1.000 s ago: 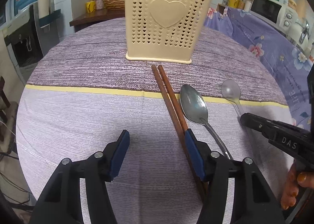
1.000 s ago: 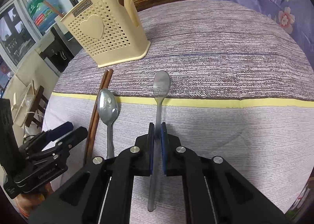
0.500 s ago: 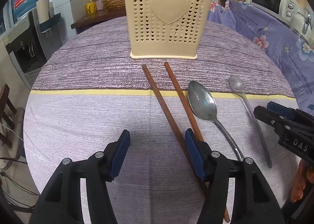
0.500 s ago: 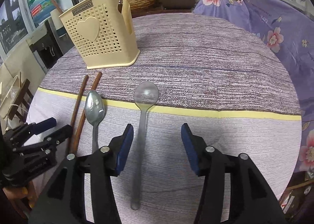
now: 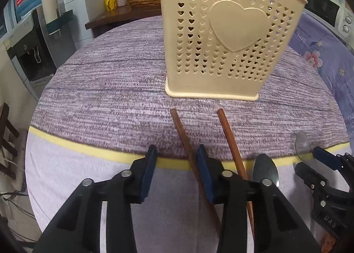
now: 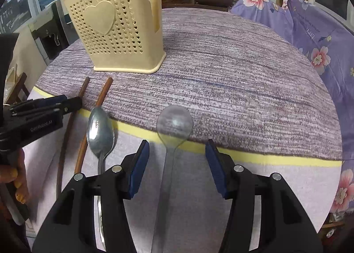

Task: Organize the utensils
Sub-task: 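Close left tool on the brown chopstick and lift it while right tool lifts the clear spoon, then lower chopstick and clear spoon into the beige holder and open both tools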

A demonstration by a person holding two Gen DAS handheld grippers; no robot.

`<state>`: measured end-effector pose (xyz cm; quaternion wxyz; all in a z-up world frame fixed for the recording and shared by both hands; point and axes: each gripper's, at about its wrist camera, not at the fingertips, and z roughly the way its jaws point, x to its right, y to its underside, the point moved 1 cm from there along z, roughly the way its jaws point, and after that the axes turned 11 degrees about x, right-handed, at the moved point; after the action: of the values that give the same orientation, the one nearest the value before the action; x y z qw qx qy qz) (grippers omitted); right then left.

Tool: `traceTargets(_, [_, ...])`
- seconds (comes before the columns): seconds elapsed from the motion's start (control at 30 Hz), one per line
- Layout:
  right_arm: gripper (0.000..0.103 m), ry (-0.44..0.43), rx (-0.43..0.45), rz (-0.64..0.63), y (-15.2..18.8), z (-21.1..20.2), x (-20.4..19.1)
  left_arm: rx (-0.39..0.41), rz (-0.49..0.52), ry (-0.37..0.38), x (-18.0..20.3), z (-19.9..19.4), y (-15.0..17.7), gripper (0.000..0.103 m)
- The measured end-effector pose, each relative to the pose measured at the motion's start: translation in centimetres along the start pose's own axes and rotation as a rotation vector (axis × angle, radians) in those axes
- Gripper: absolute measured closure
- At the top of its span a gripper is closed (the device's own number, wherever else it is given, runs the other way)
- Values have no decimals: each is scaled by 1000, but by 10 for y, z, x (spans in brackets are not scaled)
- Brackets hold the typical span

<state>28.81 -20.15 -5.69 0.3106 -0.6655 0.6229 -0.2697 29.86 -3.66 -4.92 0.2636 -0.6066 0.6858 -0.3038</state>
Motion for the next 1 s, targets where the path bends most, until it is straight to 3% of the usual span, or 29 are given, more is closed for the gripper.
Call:
traceTargets(0.2, [52,12,0,-21,-11,12,-7,4,23,-15,5,5,-6,79])
traceTargets(0.27, [64,5,0,-27,-14,13,-10,5,23,-17,7,6,-7,87])
traceTargets(0.33, [66,5,2,-44,-15,14,-13,7,25,-22,8,7,-9,91])
traceTargets(0.67, [67,-47,45,1,-22,2,-2,17,-14,2,2,8,-15,95])
traceTargets(1.0, [67,-137,171,71,-57,-64,19,210,-76,93,-18,-74,-49,95])
